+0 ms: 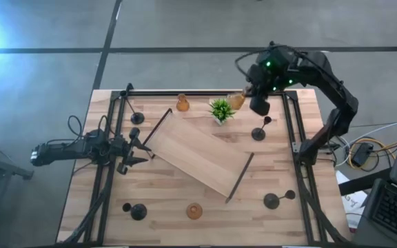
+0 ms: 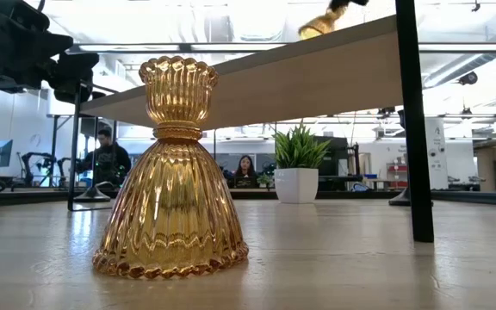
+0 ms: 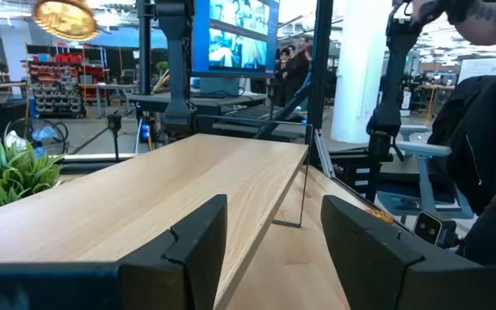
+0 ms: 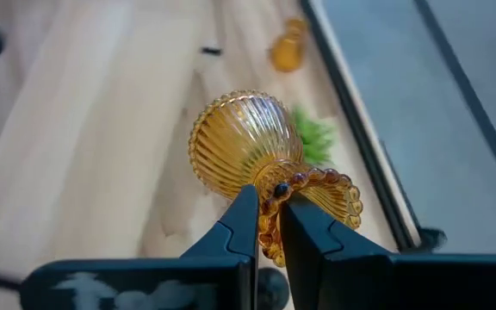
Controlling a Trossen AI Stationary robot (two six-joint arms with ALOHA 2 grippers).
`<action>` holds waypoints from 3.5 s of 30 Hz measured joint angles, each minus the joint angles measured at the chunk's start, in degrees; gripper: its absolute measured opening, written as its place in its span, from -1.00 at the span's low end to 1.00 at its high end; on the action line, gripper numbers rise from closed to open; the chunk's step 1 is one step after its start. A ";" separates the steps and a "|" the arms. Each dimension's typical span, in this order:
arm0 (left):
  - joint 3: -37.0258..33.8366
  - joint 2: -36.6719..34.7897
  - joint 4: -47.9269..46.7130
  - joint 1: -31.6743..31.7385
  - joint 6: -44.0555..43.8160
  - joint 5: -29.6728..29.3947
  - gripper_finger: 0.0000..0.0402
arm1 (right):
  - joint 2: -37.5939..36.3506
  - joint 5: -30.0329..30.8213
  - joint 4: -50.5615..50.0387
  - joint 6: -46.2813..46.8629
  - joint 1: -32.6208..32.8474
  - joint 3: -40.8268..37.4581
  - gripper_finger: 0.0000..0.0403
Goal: Pick & Place candle stick holders
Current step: Put the orange candle holder on the shelf
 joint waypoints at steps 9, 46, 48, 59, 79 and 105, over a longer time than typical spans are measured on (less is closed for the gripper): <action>0.00 0.00 0.01 -0.02 -0.01 0.02 -0.03 | 7.16 0.01 0.08 -6.70 10.68 5.74 -0.89; 0.00 0.00 0.03 0.00 0.01 0.00 -0.03 | 14.39 7.14 0.11 -0.13 31.70 -9.10 -0.89; 0.00 0.00 0.02 0.00 0.01 0.02 -0.03 | 14.43 7.86 0.07 0.15 32.45 -10.32 -0.89; 0.00 0.00 0.02 0.00 0.00 0.00 -0.03 | 14.32 8.40 3.95 1.17 34.68 -11.65 -0.89; 0.00 0.00 0.02 -0.02 0.00 0.01 -0.03 | 14.54 7.24 5.23 6.43 34.89 -13.07 -0.58; 0.00 0.02 0.02 0.00 0.01 0.00 -0.03 | 14.46 6.04 3.25 9.88 35.00 5.29 -0.09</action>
